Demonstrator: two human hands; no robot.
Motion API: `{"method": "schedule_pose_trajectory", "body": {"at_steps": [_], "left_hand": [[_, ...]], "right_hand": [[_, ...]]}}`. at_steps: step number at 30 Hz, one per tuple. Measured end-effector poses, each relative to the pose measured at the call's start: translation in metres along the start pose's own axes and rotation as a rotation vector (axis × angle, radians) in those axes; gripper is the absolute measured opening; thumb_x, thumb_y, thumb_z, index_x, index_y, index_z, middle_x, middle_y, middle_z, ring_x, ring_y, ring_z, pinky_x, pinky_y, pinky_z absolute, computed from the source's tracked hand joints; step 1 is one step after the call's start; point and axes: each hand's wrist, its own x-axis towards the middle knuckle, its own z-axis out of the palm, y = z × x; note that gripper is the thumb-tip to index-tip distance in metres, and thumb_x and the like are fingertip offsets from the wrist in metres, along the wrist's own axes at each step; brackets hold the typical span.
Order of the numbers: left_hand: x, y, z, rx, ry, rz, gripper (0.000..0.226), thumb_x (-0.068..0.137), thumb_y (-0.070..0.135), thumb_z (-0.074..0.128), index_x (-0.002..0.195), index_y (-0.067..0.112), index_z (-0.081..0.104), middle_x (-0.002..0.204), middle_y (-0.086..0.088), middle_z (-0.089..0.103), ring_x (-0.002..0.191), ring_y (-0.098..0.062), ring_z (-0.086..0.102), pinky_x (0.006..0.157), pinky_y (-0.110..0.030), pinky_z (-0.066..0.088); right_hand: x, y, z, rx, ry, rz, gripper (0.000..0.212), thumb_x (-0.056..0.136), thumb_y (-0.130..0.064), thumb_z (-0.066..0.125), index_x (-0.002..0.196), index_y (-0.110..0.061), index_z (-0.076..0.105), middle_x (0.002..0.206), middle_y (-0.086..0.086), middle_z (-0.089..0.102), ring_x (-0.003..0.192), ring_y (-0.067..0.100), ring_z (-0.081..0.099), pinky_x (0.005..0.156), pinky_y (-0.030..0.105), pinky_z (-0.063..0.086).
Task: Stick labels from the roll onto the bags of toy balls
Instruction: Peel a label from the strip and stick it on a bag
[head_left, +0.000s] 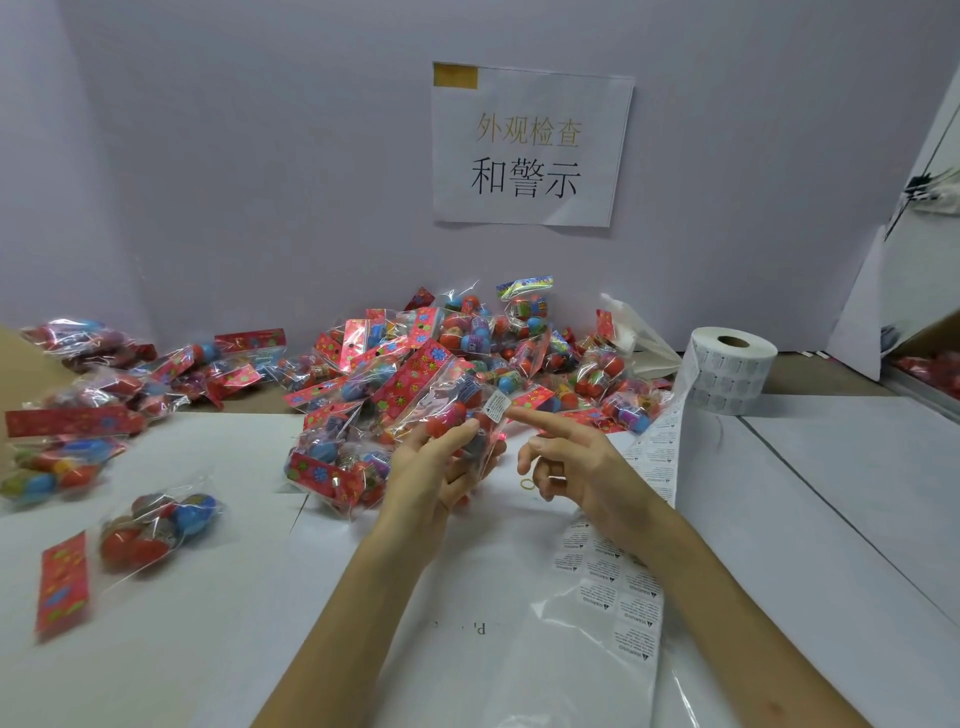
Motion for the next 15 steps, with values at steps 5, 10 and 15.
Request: {"method": "schedule_pose_trajectory", "body": {"at_steps": [5, 10, 15], "left_hand": [[-0.0011, -0.0011, -0.0003, 0.022, -0.022, 0.021, 0.033, 0.091, 0.009, 0.072, 0.122, 0.005, 0.064, 0.096, -0.013, 0.079, 0.083, -0.026, 0.078, 0.064, -0.025, 0.060], [-0.0017, -0.0007, -0.0020, 0.074, -0.103, 0.016, 0.029, 0.091, 0.011, 0.072, 0.120, 0.010, 0.069, 0.108, -0.014, 0.077, 0.093, -0.029, 0.077, 0.070, -0.028, 0.060], [-0.0059, -0.0038, 0.0016, 0.219, -0.227, 0.014, 0.026, 0.090, 0.020, 0.073, 0.115, 0.018, 0.074, 0.109, -0.008, 0.077, 0.096, -0.025, 0.076, 0.071, -0.023, 0.056]], "right_hand": [[0.0020, 0.0040, -0.0013, -0.054, 0.016, -0.001, 0.054, 0.085, -0.030, 0.065, 0.139, -0.033, 0.057, 0.087, 0.008, 0.069, 0.065, 0.015, 0.052, 0.063, 0.027, 0.049], [0.0020, 0.0066, -0.0022, -0.020, 0.101, -0.025, 0.062, 0.082, -0.033, 0.072, 0.139, -0.036, 0.051, 0.094, 0.001, 0.069, 0.065, 0.014, 0.057, 0.061, 0.028, 0.050], [-0.0017, 0.0034, 0.0035, -0.150, 0.162, -0.058, 0.044, 0.082, -0.042, 0.075, 0.123, -0.028, 0.065, 0.109, 0.009, 0.068, 0.073, 0.017, 0.062, 0.063, 0.029, 0.052]]}}
